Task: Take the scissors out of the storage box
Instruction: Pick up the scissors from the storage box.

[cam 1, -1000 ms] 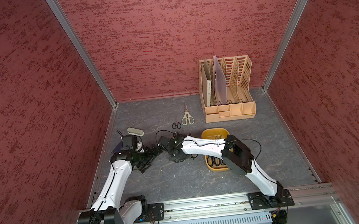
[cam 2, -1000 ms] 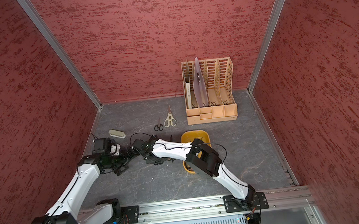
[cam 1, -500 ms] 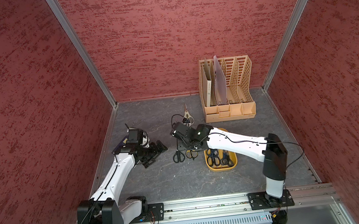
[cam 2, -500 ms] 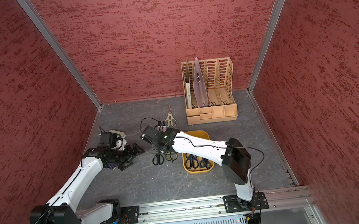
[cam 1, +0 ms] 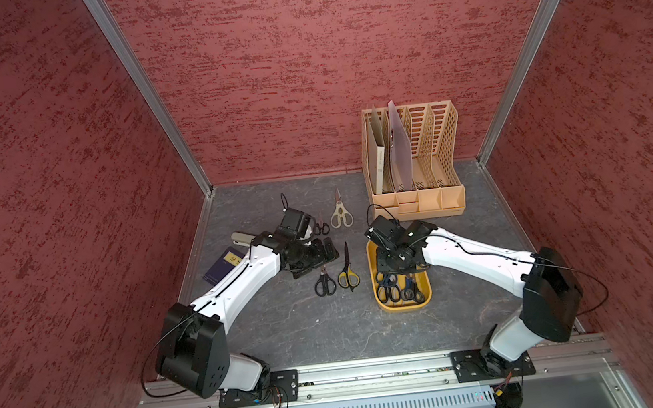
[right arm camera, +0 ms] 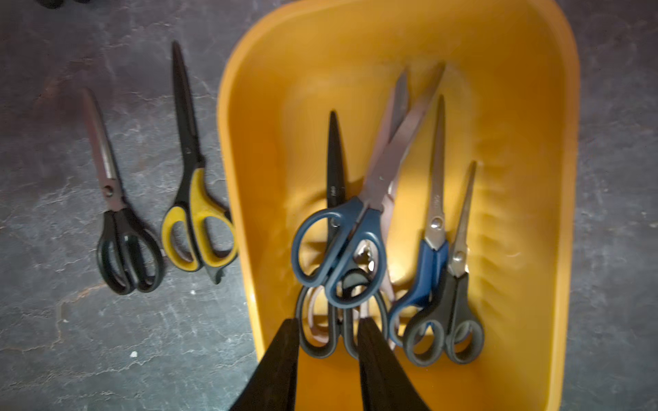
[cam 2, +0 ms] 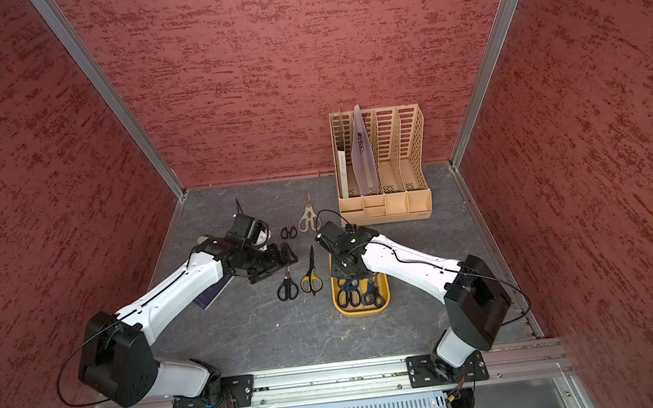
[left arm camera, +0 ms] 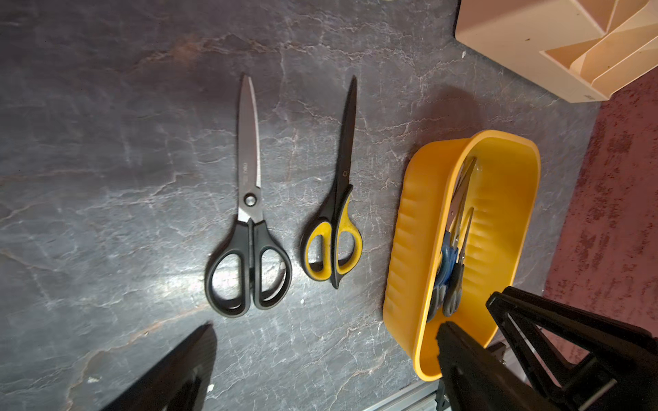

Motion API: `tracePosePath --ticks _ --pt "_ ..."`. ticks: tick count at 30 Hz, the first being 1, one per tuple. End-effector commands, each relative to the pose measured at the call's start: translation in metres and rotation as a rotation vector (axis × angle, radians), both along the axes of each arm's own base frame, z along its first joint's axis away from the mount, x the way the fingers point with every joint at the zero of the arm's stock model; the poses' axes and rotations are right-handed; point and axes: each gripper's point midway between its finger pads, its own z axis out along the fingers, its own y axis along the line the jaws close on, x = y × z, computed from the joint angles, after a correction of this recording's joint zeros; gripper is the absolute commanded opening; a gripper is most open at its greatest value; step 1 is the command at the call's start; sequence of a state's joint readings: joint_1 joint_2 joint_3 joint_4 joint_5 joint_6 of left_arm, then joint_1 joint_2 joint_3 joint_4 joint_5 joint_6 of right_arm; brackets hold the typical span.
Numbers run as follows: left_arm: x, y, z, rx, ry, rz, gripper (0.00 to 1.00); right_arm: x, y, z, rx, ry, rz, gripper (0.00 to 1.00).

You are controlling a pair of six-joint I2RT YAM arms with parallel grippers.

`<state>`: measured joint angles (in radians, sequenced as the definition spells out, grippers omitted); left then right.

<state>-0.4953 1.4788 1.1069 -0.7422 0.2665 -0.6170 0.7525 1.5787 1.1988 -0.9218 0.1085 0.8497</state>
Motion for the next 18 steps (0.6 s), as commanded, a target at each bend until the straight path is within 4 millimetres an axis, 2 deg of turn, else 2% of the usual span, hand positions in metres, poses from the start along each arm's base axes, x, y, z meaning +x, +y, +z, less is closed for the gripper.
tracePosePath --ticks 1,8,18 --pt "0.01 -0.011 0.002 0.034 -0.028 0.003 1.0 0.003 -0.004 -0.005 0.055 0.016 -0.004 0.33" --pt "0.015 -0.026 -0.002 0.047 -0.015 -0.003 1.0 0.007 -0.01 -0.027 0.065 0.069 -0.009 0.32" --pt "0.011 -0.023 -0.005 0.069 -0.006 0.027 1.0 0.004 -0.012 -0.051 0.069 0.127 0.009 0.3"
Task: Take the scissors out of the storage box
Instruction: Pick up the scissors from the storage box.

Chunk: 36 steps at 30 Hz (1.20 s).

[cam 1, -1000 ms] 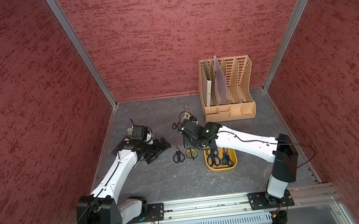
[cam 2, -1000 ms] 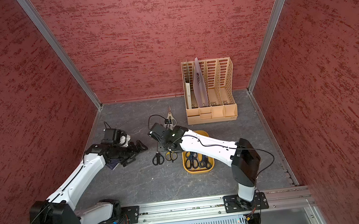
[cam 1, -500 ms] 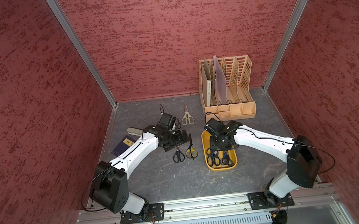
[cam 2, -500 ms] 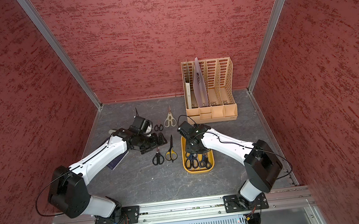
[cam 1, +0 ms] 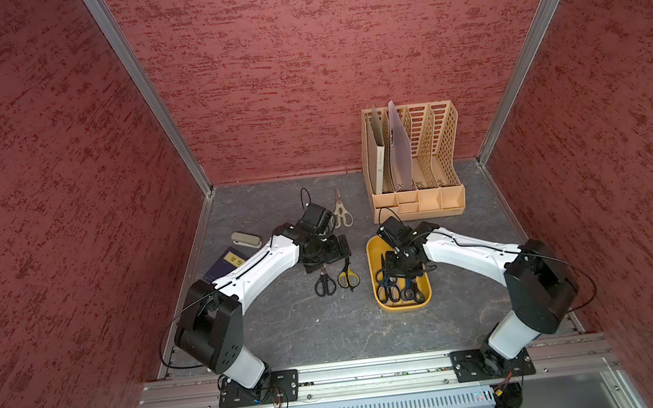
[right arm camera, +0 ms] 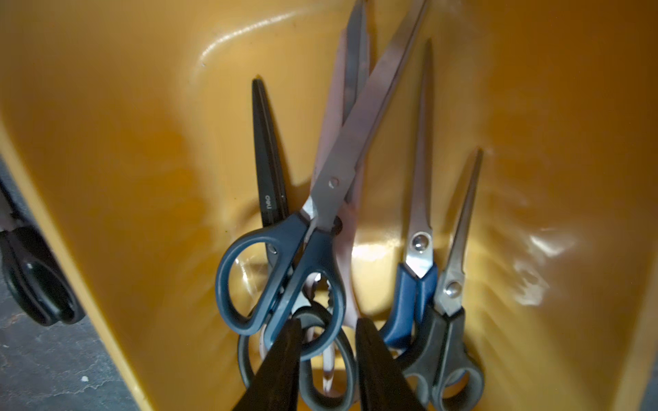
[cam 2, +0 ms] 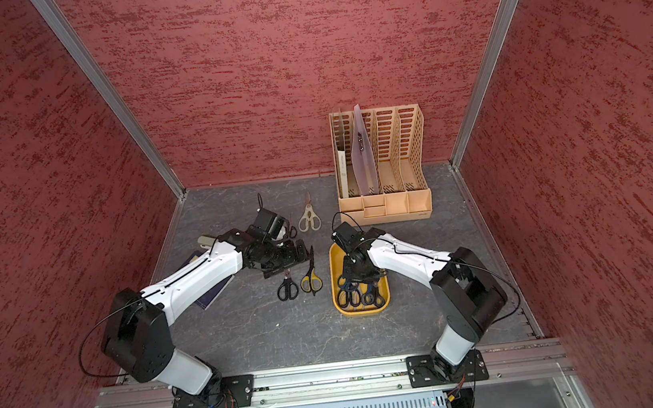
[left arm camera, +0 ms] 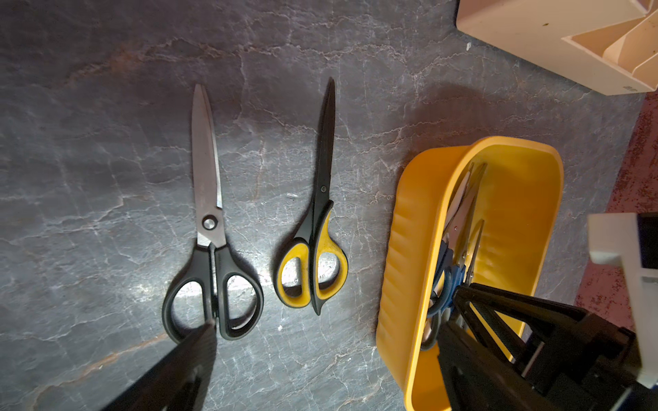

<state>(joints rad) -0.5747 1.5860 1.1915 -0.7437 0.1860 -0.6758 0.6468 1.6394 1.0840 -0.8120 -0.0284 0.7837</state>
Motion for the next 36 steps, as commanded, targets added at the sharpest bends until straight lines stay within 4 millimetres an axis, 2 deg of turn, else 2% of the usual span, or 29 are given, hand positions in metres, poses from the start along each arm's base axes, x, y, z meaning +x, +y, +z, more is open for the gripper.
tracePosePath --ticks 1,17,24,30,33,36 --pt "0.0 0.001 0.005 0.012 -0.013 0.021 1.0 0.003 0.004 -0.004 0.022 0.002 0.02 0.3" --pt "-0.017 0.009 0.001 0.03 -0.005 0.045 1.0 -0.006 -0.004 -0.027 0.009 0.028 0.026 0.22" --pt "-0.02 0.005 0.003 0.026 -0.009 0.037 1.0 -0.001 -0.005 -0.025 0.015 -0.024 0.031 0.14" --pt "-0.022 0.0 0.008 0.042 -0.017 0.022 1.0 0.0 -0.01 -0.007 -0.001 -0.055 0.046 0.08" --pt "-0.023 -0.007 0.011 0.067 -0.034 -0.006 1.0 -0.003 -0.015 0.01 -0.004 -0.078 0.053 0.06" --pt "-0.024 -0.022 0.012 0.047 -0.046 -0.054 0.97 -0.004 -0.017 0.03 0.008 -0.107 0.058 0.05"
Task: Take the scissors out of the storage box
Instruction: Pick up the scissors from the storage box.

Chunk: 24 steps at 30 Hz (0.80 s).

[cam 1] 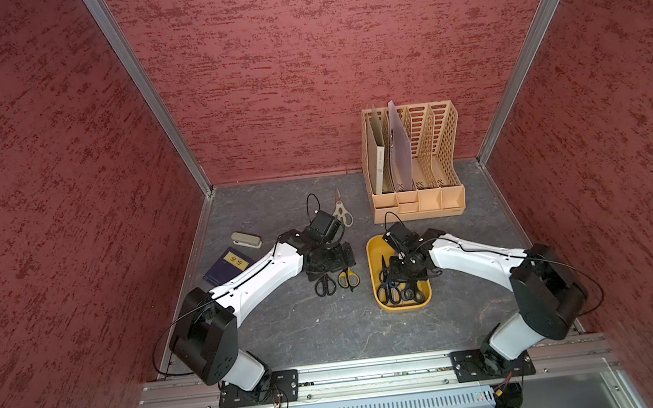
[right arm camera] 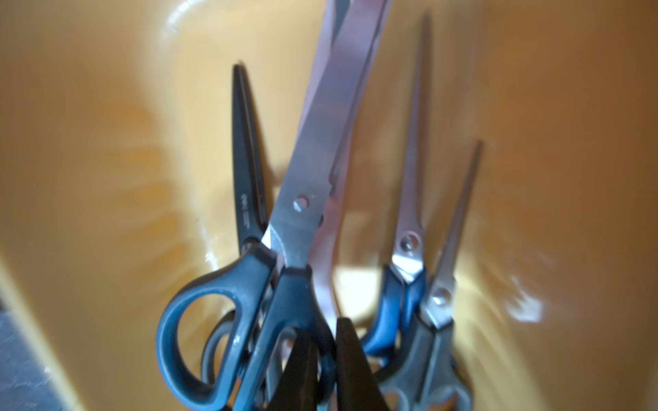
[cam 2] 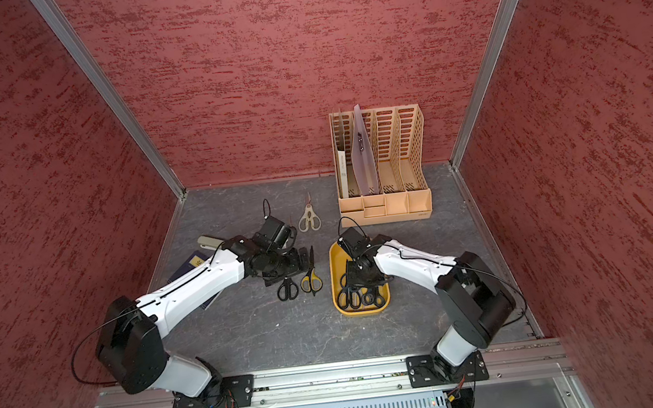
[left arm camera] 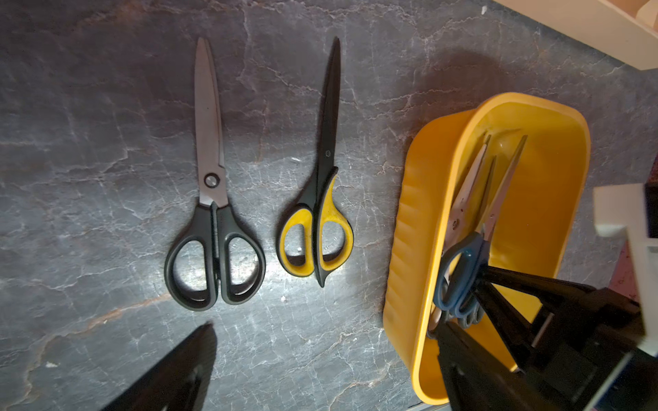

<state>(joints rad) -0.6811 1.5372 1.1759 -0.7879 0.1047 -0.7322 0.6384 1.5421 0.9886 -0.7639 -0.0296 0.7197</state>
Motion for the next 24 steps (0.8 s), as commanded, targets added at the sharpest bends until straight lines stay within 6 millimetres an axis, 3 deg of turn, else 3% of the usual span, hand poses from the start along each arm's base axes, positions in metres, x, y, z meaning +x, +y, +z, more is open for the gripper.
tracePosePath --ticks 1,7,11,17,24 --pt "0.004 -0.02 0.008 -0.053 -0.024 -0.047 0.95 0.005 -0.006 0.034 0.002 -0.068 0.008 0.05" --pt "0.013 -0.072 0.033 -0.475 -0.004 -0.06 0.78 0.007 0.013 0.077 0.139 -0.141 0.061 0.03" --pt "0.021 -0.089 0.046 -0.614 -0.015 -0.087 0.74 0.016 0.028 0.088 0.178 -0.144 0.095 0.03" --pt "0.025 -0.095 0.05 -0.707 -0.003 -0.087 0.65 0.026 0.046 0.087 0.213 -0.118 0.121 0.02" --pt "0.023 -0.091 0.048 -0.715 -0.004 -0.09 0.41 0.03 0.052 0.083 0.213 -0.107 0.139 0.03"
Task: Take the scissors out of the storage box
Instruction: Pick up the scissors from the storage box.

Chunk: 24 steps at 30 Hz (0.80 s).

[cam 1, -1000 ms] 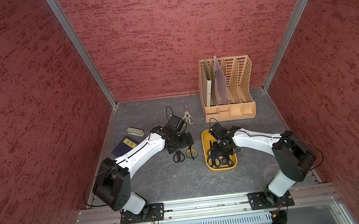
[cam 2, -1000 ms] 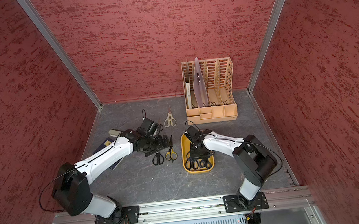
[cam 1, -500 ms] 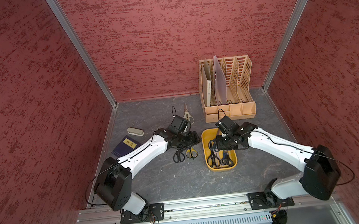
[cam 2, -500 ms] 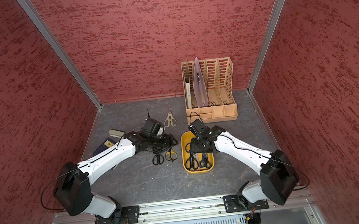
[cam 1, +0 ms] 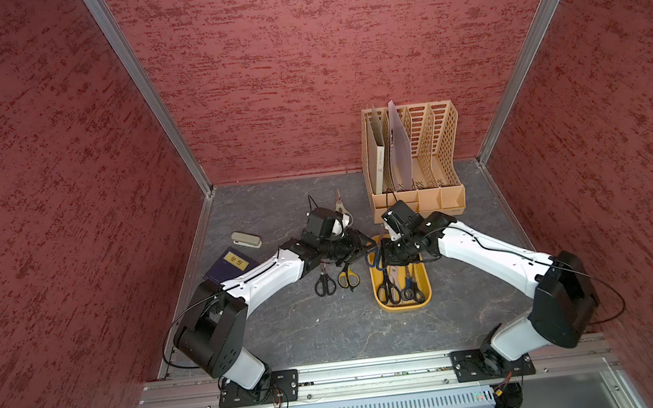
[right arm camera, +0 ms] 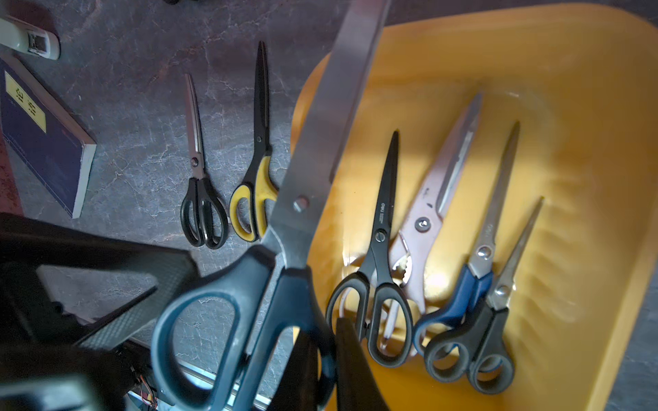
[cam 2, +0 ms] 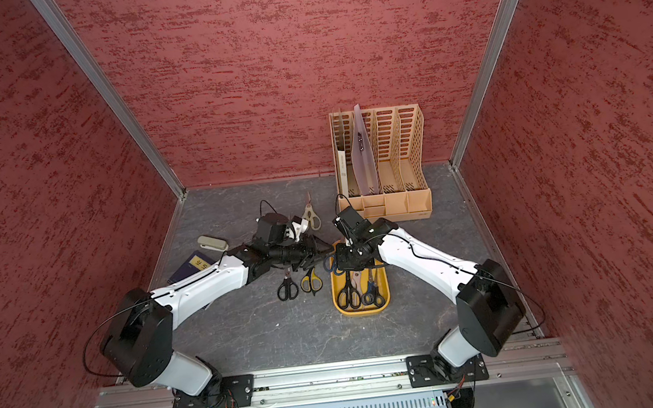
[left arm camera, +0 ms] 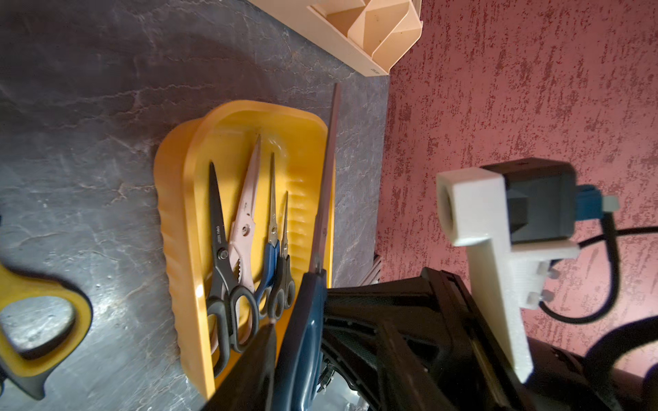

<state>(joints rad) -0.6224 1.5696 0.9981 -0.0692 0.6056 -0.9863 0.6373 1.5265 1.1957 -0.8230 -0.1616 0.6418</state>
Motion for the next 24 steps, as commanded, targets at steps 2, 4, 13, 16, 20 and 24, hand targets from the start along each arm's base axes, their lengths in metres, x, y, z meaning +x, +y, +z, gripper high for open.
tracePosePath --ticks 2,4,13,16,20,24 --pt "-0.002 -0.002 0.005 -0.04 -0.016 -0.021 0.32 0.009 0.009 0.013 0.035 -0.024 0.023 0.03" --pt "-0.004 0.0 0.002 -0.033 -0.012 -0.023 0.32 0.01 0.011 0.014 0.044 -0.028 0.026 0.03" --pt "-0.011 0.007 -0.001 -0.001 -0.012 -0.036 0.23 0.013 0.017 0.018 0.065 -0.031 0.027 0.02" --pt "-0.011 0.008 0.0 -0.001 -0.012 -0.039 0.18 0.014 0.018 0.019 0.075 -0.032 0.021 0.03" --pt "-0.01 0.01 0.0 0.0 -0.011 -0.036 0.17 0.015 0.021 0.021 0.089 -0.035 0.022 0.09" --pt "-0.006 0.014 0.001 -0.007 -0.01 -0.021 0.17 0.018 0.022 0.026 0.095 -0.046 0.018 0.33"
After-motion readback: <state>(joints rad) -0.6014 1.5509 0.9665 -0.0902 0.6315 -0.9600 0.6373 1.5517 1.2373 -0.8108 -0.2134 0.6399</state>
